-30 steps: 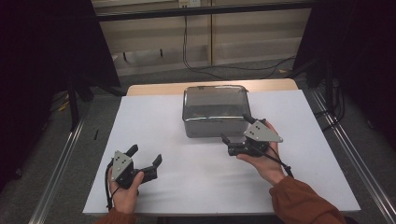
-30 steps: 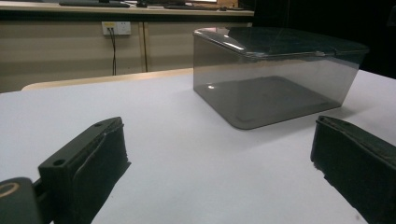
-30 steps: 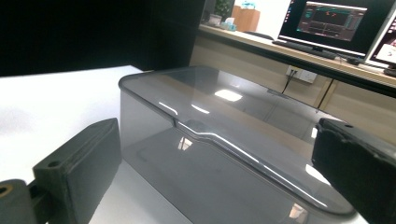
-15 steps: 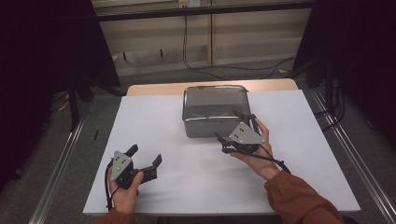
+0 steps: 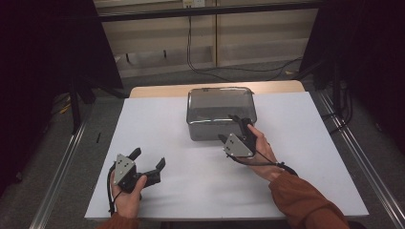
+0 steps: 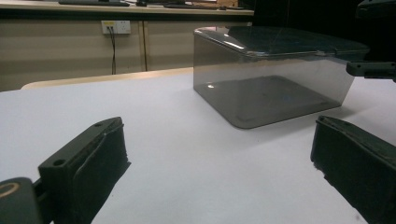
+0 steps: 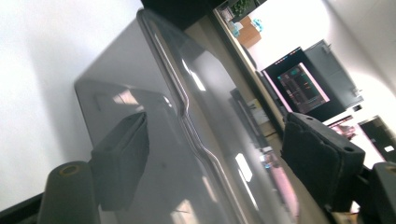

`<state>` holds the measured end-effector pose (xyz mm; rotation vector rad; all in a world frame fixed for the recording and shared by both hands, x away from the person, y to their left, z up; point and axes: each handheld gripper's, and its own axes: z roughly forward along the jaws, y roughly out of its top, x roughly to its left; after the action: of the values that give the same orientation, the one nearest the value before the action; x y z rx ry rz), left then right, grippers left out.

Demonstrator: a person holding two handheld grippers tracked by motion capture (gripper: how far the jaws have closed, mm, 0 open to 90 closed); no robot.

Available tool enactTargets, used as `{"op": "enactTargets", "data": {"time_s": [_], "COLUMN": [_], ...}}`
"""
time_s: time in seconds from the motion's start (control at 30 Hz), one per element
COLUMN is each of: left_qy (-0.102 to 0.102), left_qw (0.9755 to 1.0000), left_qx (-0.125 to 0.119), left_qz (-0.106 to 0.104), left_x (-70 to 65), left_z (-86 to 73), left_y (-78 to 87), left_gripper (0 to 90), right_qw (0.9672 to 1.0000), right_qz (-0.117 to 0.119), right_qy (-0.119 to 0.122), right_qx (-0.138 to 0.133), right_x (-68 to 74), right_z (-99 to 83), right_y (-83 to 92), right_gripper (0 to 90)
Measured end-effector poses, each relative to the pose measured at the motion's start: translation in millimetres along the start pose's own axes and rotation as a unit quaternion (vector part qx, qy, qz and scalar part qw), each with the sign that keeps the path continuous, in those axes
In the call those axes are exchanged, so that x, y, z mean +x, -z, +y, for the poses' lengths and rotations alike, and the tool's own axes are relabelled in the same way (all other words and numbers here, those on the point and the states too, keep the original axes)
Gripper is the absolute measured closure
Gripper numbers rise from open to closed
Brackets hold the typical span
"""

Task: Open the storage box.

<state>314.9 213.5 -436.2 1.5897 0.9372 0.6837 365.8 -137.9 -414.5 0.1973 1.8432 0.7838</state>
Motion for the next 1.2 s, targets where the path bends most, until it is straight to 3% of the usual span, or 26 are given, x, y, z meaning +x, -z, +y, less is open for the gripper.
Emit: {"op": "enactTargets", "data": {"time_s": [0.1, 0.2, 0.3, 0.33, 0.37, 0.53, 0.57, 0.73, 0.87, 0.93, 1.2], "left_qy": [0.001, 0.0, 0.0, 0.0, 0.0, 0.0, 0.003, 0.002, 0.003, 0.001, -0.003], "left_qw": [1.0, 1.0, 1.0, 1.0, 1.0, 1.0, 1.0, 1.0, 1.0, 1.0, 1.0], "left_qx": [0.0, 0.0, -0.001, -0.001, -0.001, 0.002, 0.002, 0.002, 0.002, 0.002, 0.006], "left_qz": [0.0, 0.0, 0.0, 0.0, -0.001, -0.003, -0.007, -0.006, -0.006, -0.006, -0.001], "left_x": [0.1, 0.3, 0.1, 0.1, 0.0, -0.3, -0.7, -0.9, -0.9, -0.9, -1.0], "left_z": [0.0, 0.0, 0.2, 0.2, 0.3, 0.1, 0.0, 0.2, 0.3, 0.4, 0.5], "left_y": [0.0, 0.2, 0.2, 0.2, 0.2, -0.1, -0.1, -0.2, 0.1, 0.5, -0.1], "left_gripper": [3.4, 3.4, 3.4, 3.4, 3.4, 3.4, 3.4, 3.4, 3.4, 3.4, 3.4], "right_qw": [0.9993, 0.9984, 0.9952, 0.9952, 0.9928, 0.9882, 0.985, 0.9803, 0.9787, 0.9755, 0.9746], "right_qz": [-0.009, -0.012, -0.014, -0.014, -0.018, -0.021, -0.024, -0.023, -0.024, -0.037, -0.045], "right_qy": [0.035, 0.055, 0.093, 0.093, 0.114, 0.144, 0.161, 0.183, 0.186, 0.198, 0.2], "right_qx": [0.007, 0.009, 0.028, 0.028, 0.033, 0.047, 0.056, 0.071, 0.084, 0.09, 0.09], "right_x": [3.2, 4.6, 10.0, 10.0, 11.8, 15.1, 17.6, 22.3, 24.7, 27.3, 26.5], "right_z": [0.9, 0.1, -2.7, -2.7, -2.4, 0.4, 1.3, 3.0, 3.0, 3.3, 5.6], "right_y": [-2.2, -4.2, -8.4, -8.4, -9.3, -10.5, -11.9, -14.6, -16.9, -17.9, -17.7], "right_gripper": [26.2, 29.0, 33.4, 33.4, 36.3, 46.2, 49.1, 56.0, 58.5, 63.4, 72.0]}}
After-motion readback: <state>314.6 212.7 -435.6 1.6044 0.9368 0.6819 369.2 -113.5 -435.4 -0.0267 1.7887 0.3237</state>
